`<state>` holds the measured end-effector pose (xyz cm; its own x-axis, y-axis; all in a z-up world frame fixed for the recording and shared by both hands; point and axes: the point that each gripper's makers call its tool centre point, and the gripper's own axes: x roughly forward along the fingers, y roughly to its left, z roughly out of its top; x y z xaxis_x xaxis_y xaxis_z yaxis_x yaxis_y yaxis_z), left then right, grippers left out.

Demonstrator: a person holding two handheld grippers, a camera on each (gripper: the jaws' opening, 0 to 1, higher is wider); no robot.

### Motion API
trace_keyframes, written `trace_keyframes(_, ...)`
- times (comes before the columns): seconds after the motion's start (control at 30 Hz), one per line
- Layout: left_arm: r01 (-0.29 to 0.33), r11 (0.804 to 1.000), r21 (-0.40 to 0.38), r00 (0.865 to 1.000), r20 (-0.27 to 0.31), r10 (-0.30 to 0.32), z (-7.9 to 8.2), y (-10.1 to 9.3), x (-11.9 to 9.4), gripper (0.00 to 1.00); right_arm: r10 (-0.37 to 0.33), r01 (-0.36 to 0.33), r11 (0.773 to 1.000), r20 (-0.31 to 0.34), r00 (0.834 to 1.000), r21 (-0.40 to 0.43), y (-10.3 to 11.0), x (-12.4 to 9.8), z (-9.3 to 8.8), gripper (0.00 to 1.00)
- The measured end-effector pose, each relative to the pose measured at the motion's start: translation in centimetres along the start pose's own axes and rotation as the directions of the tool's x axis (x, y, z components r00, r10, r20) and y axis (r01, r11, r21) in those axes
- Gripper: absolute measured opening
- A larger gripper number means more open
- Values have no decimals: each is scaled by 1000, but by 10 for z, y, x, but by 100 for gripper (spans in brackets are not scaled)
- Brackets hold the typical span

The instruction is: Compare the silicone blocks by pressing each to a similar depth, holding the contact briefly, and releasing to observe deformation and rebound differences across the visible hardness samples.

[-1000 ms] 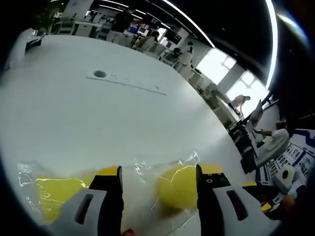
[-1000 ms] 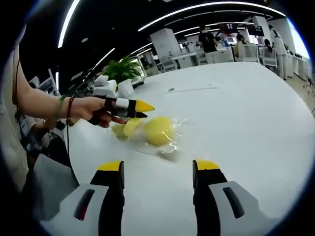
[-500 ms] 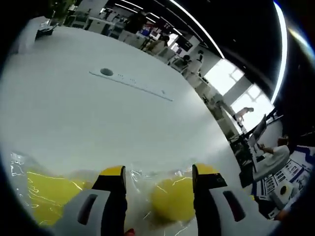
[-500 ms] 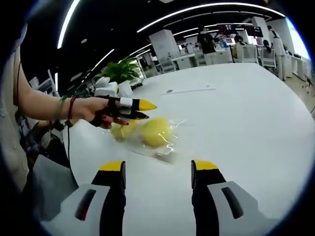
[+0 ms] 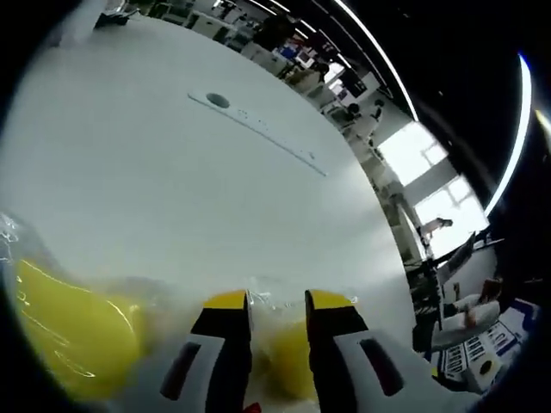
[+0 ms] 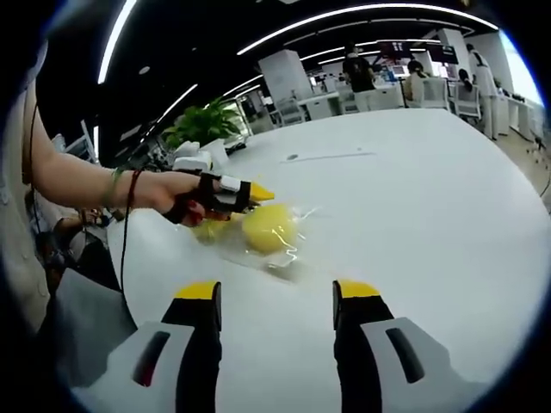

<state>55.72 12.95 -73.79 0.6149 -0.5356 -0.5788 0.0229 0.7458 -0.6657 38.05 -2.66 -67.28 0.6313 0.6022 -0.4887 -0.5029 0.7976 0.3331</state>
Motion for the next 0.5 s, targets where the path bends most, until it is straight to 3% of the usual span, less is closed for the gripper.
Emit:
trace_keyframes(0.17, 14, 998, -56, 1000, 23, -13, -1, 5, -2, 11, -10, 10, 1000, 4, 1000, 4, -4, -1, 2, 47)
trace_keyframes(0.3, 48, 999, -5, 998, 33, -48, 1, 1, 0, 1, -9, 9, 1000, 7, 1000, -4, -4, 0, 4, 47)
trace_keyframes(0.37, 54, 998, 11, 998, 39, -54, 1, 0, -1, 0, -9, 9, 1000, 5, 1000, -11, -4, 0, 4, 46)
trace_keyframes(0.43, 69, 997, -24, 997, 48, -68, 1, -1, -1, 0, -8, 8, 1000, 5, 1000, -11, -4, 1, 5, 46)
trace_keyframes(0.47, 85, 993, -77, 995, 50, -81, 1, -3, -1, 0, -7, 7, 1000, 4, 1000, -12, -4, 1, 5, 46)
trace_keyframes(0.5, 86, 994, -73, 995, 47, -83, 1, -2, -1, 0, -6, 6, 1000, 0, 1000, -12, -3, 2, 4, 46)
